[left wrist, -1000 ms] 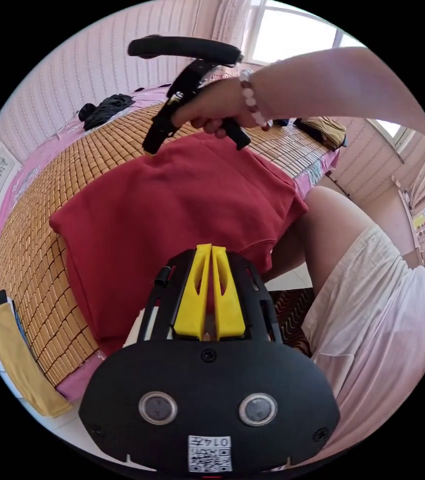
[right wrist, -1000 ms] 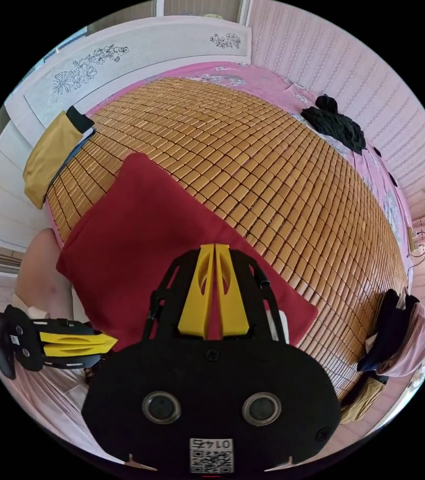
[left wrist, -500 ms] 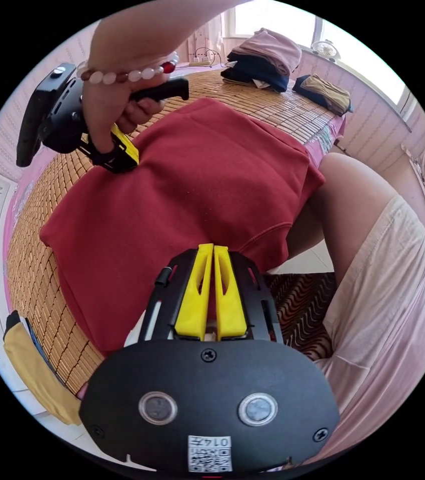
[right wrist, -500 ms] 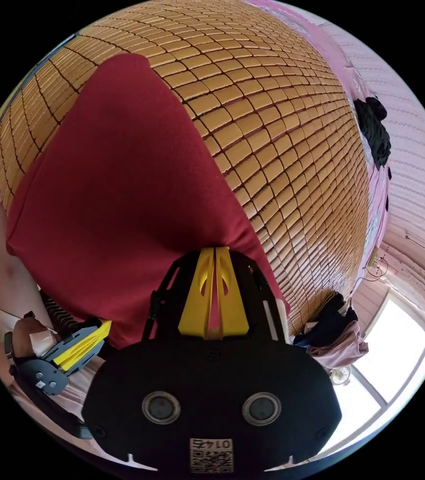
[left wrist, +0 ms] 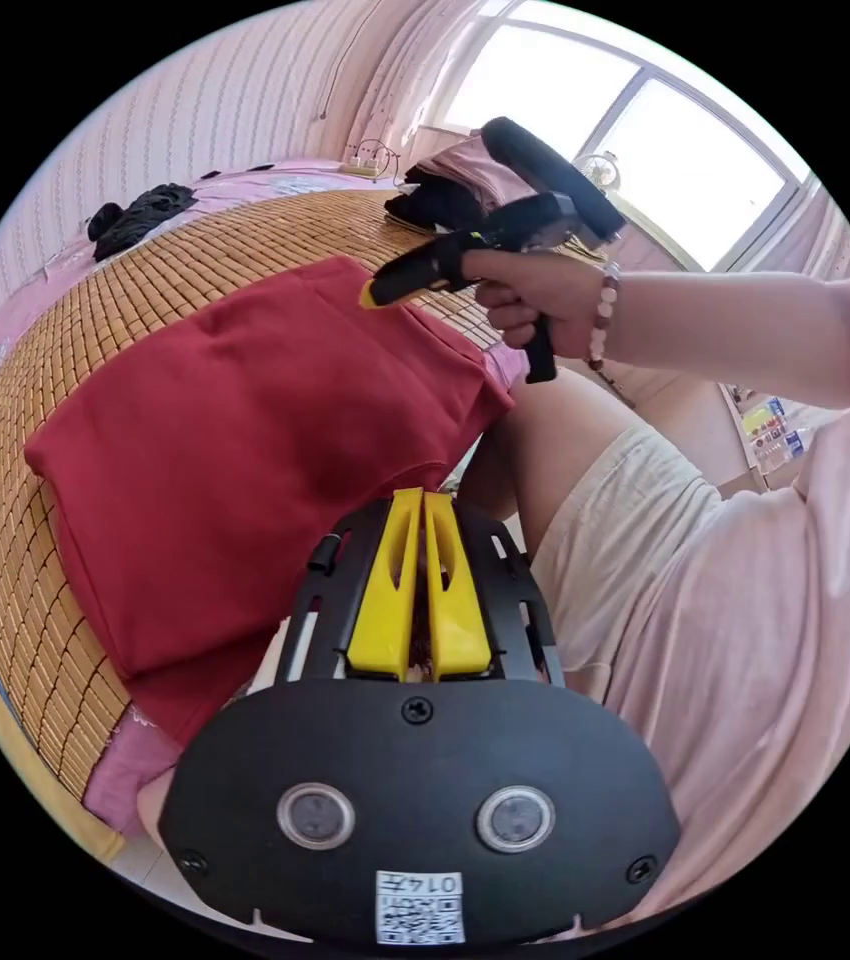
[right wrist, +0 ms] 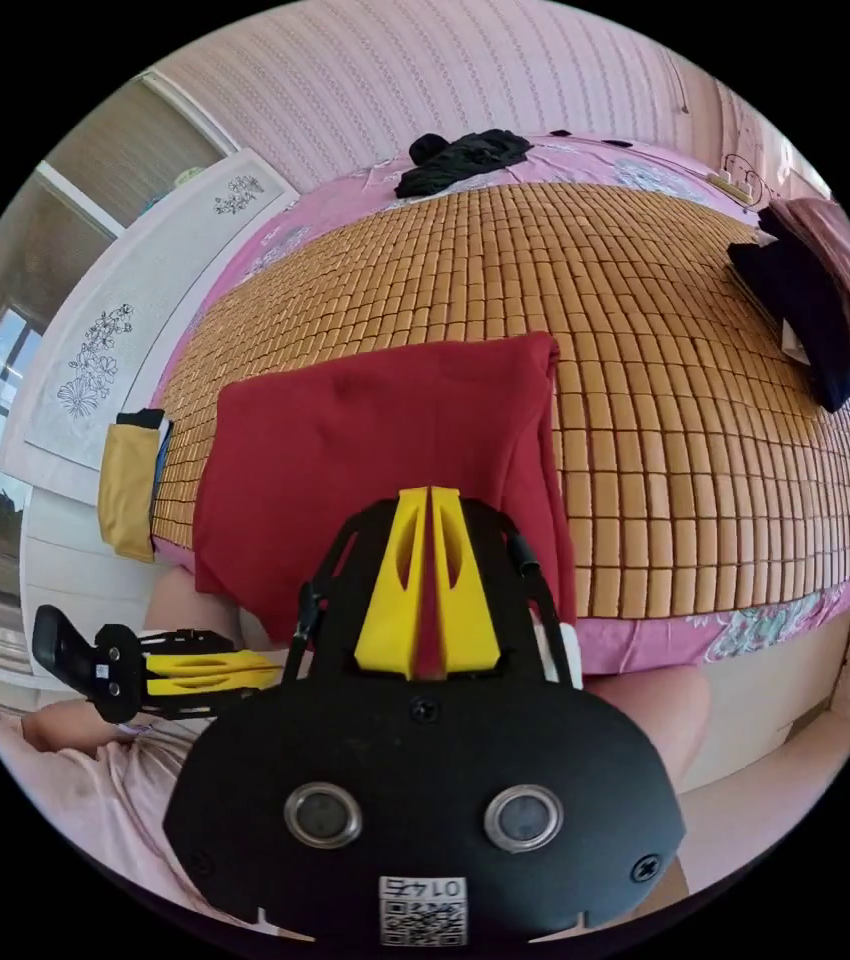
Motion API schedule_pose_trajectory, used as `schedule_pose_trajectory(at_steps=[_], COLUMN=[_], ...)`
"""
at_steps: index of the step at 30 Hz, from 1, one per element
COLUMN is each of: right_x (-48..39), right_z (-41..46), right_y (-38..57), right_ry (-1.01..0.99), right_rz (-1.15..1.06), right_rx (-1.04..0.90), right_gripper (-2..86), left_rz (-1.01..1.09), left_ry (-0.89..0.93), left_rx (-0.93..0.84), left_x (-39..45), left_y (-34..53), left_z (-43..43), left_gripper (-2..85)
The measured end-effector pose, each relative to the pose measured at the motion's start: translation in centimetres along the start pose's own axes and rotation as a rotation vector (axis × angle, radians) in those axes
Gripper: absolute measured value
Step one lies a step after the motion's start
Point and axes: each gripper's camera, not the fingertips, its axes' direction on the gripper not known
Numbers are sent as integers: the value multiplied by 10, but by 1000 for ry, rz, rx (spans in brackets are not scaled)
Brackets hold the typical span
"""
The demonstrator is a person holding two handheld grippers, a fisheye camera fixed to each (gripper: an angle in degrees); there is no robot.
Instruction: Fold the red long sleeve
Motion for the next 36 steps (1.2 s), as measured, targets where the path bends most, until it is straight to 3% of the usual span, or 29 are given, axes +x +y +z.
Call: schedule_pose_trajectory(at_steps=[3,6,10,16,26,29,31,33,36], right_x=[59,92,113,149,214,200,193,199,233], right_z=[-22,-26,-15,-13,-97,-116,-125,-141,-147], right_y=[33,53,62,62,98,103,107,113,115], right_ry=[122,37,-101,-133,-559,-593,-600,-557,-441], right_rz=[104,114,106,99,118,-9,-77,-126,-27], right_rx=[-21,-85,-188,-267,-39,-14,-20,33,75], right_gripper=[143,171,149,74,30,31,35,48,92], left_rz=[7,89,209,153,252,251,209,227,163], left_ry=[-30,-111,-221,-249,-222,-246,-360,-434,-318], left_rx=[25,52,88,79,28,21,-31,-43,-36], left_x=[15,41,71,77,95,107,108,108,93], left_y=[3,5,12,25,-16,-37,-44,-39,-28], left_z=[4,-3,-12,-3,25,37,45,45,34], left_gripper=[-9,-5,27,101,186,171,71,57,50])
